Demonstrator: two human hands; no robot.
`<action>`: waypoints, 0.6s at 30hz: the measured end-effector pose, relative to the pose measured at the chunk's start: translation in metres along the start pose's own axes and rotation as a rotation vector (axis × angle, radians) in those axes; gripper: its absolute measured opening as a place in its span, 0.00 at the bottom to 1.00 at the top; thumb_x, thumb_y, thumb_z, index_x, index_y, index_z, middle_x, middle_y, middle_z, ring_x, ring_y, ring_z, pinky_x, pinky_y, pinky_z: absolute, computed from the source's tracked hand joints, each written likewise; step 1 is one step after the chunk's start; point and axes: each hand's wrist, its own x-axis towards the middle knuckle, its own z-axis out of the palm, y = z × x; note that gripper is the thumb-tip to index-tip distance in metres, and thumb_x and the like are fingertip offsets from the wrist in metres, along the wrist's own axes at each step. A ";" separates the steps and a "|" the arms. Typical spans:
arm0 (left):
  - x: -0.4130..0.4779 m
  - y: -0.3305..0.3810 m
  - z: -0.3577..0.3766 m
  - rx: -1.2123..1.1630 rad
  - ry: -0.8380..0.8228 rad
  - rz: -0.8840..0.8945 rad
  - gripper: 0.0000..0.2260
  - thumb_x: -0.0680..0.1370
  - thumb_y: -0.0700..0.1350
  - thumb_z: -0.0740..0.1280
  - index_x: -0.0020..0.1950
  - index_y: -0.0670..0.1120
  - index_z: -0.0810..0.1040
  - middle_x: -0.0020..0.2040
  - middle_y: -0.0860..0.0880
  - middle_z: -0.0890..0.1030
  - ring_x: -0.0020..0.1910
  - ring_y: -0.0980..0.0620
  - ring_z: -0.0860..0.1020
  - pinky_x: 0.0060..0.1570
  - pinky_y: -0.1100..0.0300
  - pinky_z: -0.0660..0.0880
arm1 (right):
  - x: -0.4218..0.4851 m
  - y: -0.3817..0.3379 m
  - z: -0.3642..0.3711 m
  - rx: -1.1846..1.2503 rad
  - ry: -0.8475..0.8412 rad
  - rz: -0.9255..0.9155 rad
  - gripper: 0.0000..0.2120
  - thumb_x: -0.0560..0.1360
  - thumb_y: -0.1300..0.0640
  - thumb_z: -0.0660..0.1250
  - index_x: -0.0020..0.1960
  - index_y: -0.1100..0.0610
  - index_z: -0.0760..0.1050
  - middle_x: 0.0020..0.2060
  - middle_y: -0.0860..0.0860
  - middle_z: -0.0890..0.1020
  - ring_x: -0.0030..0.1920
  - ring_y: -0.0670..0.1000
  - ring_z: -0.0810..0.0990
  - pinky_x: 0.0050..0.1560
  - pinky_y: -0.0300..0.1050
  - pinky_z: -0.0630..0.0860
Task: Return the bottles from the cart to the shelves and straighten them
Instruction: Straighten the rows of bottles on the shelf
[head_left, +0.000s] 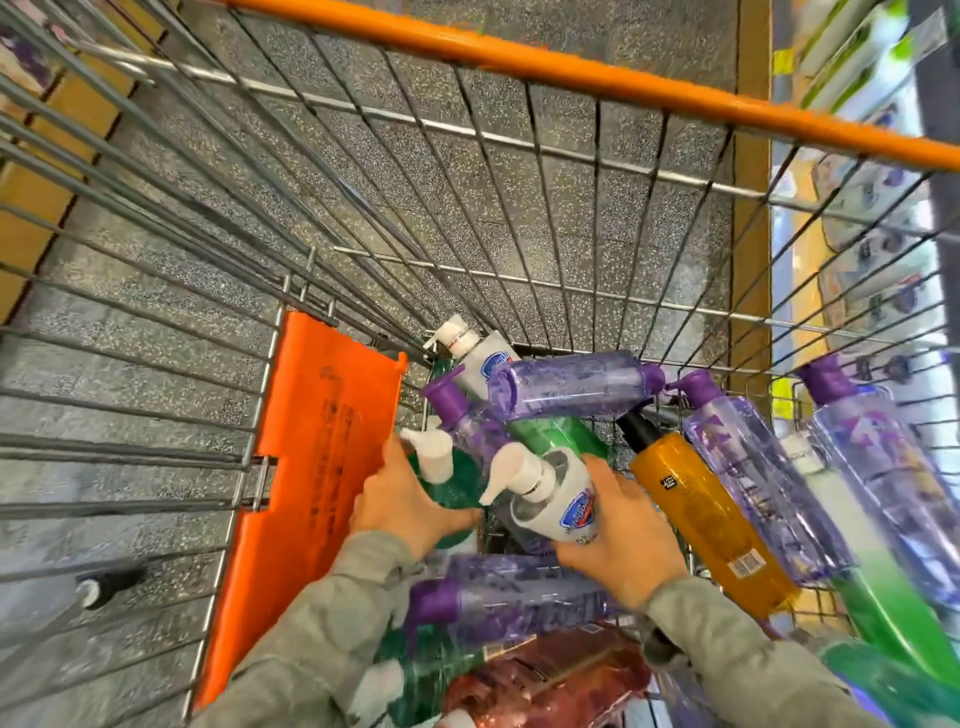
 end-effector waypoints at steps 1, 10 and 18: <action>0.000 0.002 -0.006 0.012 0.001 0.030 0.41 0.58 0.55 0.81 0.62 0.46 0.62 0.57 0.43 0.78 0.56 0.40 0.78 0.55 0.51 0.73 | -0.002 0.003 -0.002 0.032 0.020 0.018 0.42 0.60 0.46 0.76 0.70 0.49 0.62 0.54 0.51 0.77 0.55 0.54 0.76 0.49 0.46 0.75; -0.012 0.024 -0.047 0.073 0.084 0.175 0.41 0.58 0.57 0.80 0.61 0.47 0.61 0.55 0.44 0.78 0.55 0.40 0.77 0.53 0.51 0.73 | -0.020 0.016 -0.021 0.239 0.183 -0.042 0.38 0.60 0.54 0.80 0.64 0.44 0.66 0.50 0.49 0.81 0.49 0.51 0.80 0.49 0.50 0.79; -0.035 0.049 -0.058 0.012 0.078 0.282 0.43 0.56 0.57 0.81 0.62 0.46 0.62 0.52 0.47 0.76 0.52 0.44 0.77 0.52 0.54 0.73 | -0.036 0.002 -0.057 0.446 0.273 -0.143 0.33 0.58 0.54 0.82 0.53 0.34 0.66 0.44 0.34 0.79 0.47 0.28 0.76 0.43 0.24 0.72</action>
